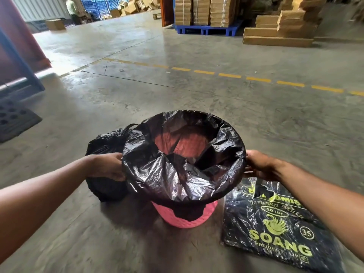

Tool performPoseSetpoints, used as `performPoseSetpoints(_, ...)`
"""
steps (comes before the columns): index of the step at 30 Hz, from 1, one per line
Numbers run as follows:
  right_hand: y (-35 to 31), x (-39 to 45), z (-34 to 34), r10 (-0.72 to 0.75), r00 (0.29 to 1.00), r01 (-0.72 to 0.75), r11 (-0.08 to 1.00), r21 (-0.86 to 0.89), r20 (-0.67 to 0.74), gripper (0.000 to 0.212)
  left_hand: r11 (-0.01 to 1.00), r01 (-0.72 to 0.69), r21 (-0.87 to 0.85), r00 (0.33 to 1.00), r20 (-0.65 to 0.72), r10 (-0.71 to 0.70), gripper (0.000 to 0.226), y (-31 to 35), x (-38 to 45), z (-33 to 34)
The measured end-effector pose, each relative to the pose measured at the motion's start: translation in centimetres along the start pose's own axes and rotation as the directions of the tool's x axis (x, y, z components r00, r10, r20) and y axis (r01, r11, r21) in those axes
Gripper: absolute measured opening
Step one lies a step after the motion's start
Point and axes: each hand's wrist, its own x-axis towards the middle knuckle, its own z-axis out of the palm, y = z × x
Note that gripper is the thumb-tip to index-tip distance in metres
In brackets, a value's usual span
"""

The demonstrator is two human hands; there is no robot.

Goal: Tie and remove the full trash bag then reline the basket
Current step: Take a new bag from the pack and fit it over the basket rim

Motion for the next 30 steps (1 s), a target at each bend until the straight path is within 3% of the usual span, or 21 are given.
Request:
performPoseSetpoints(3,-1.6,-1.1,-0.2,-0.025,0.996,0.013,0.991,-0.135,-0.090,0.017,0.987,-0.032,0.157,0.994,-0.099,0.048,0.021,3.3,-2.2,-1.7)
performPoseSetpoints(6,-3.7,-2.2,-0.7,-0.121,0.957,0.060,0.972,-0.229,-0.265,0.037,0.998,-0.046,0.032,0.972,-0.230,0.052,0.052,6.2,-4.8,-3.6)
performPoseSetpoints(8,-5.1,-3.6,-0.7,-0.194,0.927,0.125,0.967,-0.223,-0.321,0.053,0.999,-0.036,-0.015,0.985,-0.169,0.033,0.065,7.7,-6.6,-3.7)
performPoseSetpoints(10,-6.3,-5.1,-0.1,-0.201,0.938,0.137,0.963,-0.231,-0.283,0.061,1.000,-0.001,-0.005,0.997,-0.083,0.000,0.075,8.9,-8.1,-2.5)
performPoseSetpoints(12,-7.0,-6.5,1.4,-0.187,0.965,0.124,0.943,-0.310,-0.183,0.053,0.997,-0.001,0.077,0.996,-0.086,0.008,0.078,9.2,-8.7,-0.3)
performPoseSetpoints(14,-7.0,-7.0,3.0,-0.204,0.965,0.125,0.908,-0.401,-0.163,0.035,0.969,-0.024,0.247,0.976,-0.204,0.076,0.078,8.9,-8.1,1.8)
performPoseSetpoints(16,-6.7,-6.5,4.0,-0.240,0.941,0.089,0.855,-0.510,-0.238,0.040,0.886,0.032,0.463,0.930,-0.340,0.144,0.084,8.5,-7.4,3.1)
performPoseSetpoints(18,-6.8,-6.2,4.5,-0.274,0.915,0.045,0.799,-0.599,-0.297,0.044,0.825,0.084,0.559,0.898,-0.401,0.180,0.083,8.6,-7.6,3.9)
performPoseSetpoints(23,-7.6,-5.8,3.8,-0.290,0.887,0.003,0.782,-0.624,-0.359,0.038,0.825,0.024,0.565,0.881,-0.401,0.249,0.088,9.9,-7.5,4.7)
performPoseSetpoints(28,-7.4,-5.5,3.0,-0.270,0.897,0.003,0.796,-0.606,-0.350,0.054,0.817,-0.036,0.576,0.883,-0.364,0.296,0.145,10.2,-5.9,4.7)
performPoseSetpoints(30,-7.4,-5.6,3.2,-0.234,0.922,0.028,0.836,-0.547,-0.310,0.063,0.822,-0.053,0.566,0.897,-0.335,0.288,0.151,10.3,-5.5,4.5)
